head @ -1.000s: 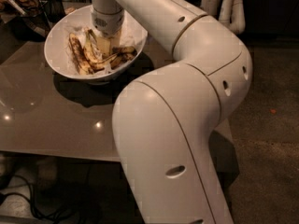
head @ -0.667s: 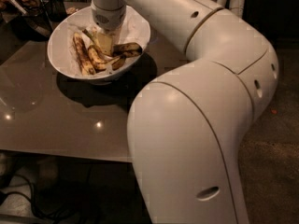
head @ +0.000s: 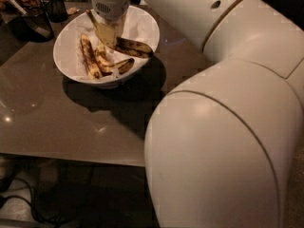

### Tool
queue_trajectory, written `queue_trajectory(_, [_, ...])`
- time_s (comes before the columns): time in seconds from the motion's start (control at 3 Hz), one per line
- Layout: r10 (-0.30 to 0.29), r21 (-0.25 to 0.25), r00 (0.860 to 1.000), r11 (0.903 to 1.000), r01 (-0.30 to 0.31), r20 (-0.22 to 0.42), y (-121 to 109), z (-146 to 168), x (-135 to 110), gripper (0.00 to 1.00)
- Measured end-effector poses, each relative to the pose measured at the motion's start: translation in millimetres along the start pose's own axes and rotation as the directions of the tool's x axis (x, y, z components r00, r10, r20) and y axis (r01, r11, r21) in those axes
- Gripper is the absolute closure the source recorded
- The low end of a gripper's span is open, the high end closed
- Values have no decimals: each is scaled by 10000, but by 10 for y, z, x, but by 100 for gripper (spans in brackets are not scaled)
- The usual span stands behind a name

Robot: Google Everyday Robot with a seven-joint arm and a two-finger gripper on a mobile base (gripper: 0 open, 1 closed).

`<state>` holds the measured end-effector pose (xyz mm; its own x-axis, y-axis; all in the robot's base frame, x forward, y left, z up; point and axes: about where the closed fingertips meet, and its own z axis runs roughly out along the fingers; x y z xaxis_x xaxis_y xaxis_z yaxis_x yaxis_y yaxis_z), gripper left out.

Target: Pick banana from white bowl

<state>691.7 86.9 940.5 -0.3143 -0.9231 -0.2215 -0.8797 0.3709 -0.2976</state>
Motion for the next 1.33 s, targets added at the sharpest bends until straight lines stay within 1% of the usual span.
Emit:
queue_trajectory(0.33, [0,0,10000,10000,0,0,0,0,0,100])
queue_trajectory(0.67, [177,500,9997,9986,-167,-194,67,-156,28,100])
queue_trajectory(1.0, [127,970,9995,9952,-99,-292,241,-386,-2,100])
queue_trajectory(1.33, [-56,1387,9993,9903,105,-357,366,-554,-71,100])
